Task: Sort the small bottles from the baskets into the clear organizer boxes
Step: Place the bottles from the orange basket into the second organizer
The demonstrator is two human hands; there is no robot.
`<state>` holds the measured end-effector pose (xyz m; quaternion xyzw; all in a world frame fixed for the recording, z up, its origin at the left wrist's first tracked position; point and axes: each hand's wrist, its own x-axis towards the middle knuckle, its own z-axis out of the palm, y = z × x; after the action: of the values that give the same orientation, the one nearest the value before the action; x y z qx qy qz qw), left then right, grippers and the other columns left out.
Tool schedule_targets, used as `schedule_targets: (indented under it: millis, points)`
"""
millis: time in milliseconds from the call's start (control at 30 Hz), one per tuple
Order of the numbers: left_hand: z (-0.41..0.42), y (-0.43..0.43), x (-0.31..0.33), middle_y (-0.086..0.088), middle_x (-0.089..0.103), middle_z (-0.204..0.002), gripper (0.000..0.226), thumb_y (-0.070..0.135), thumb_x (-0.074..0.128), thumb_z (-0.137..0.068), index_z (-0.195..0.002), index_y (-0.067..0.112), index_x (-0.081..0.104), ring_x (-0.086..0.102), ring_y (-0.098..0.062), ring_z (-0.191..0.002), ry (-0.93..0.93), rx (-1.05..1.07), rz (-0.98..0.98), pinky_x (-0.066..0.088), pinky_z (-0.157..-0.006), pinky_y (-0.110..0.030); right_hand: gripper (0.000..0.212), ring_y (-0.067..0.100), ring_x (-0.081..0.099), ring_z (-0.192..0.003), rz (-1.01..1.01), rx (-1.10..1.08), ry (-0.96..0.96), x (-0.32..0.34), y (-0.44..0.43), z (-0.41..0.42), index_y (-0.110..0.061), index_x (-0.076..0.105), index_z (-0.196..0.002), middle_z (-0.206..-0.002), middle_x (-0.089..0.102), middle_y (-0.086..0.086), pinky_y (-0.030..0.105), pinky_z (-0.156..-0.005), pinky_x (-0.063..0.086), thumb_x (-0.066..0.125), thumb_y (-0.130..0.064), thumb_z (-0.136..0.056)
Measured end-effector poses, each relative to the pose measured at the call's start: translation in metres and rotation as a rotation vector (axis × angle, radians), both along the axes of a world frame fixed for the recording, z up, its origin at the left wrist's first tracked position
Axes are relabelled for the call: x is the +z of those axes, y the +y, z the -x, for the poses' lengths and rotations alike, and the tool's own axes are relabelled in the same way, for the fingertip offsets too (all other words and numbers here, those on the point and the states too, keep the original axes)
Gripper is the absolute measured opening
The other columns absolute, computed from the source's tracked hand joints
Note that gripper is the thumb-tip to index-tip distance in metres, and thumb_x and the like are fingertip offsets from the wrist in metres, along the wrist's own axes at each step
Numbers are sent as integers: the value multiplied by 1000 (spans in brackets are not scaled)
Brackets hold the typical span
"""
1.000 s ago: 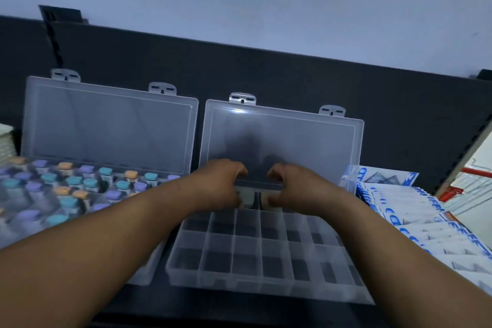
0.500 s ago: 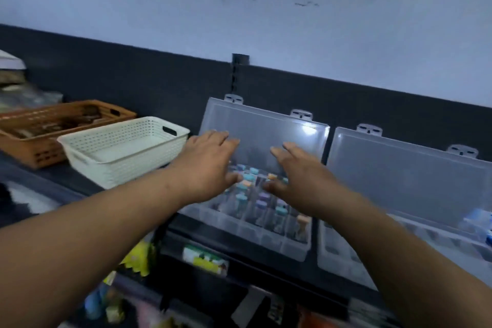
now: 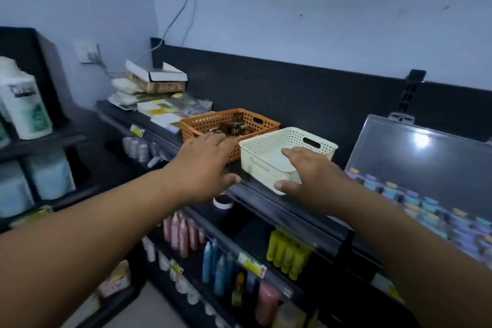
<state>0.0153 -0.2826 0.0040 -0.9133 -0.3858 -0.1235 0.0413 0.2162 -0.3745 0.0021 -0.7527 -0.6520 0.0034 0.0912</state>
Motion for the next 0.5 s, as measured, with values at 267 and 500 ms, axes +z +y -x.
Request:
schedule_targets:
  millis: [267, 500]
  points:
    - [26, 92, -1, -2, 26, -155, 79, 59, 52, -86, -150, 24, 21, 22, -22, -142, -12, 90, 19, 24, -114, -43, 75, 16, 17, -146, 3, 73, -22, 12, 93, 14, -26, 18, -153, -160, 18, -4, 40, -118, 20, 50, -55, -91]
    - [3, 173, 7, -3, 40, -145, 74, 53, 56, -87, -148, 23, 26, 35, -23, -133, -32, 106, 42, 32, -109, -41, 72, 17, 24, -144, 36, 70, 49, 19, 186, -12, -24, 24, -152, -159, 21, -4, 36, -114, 27, 52, -52, -92]
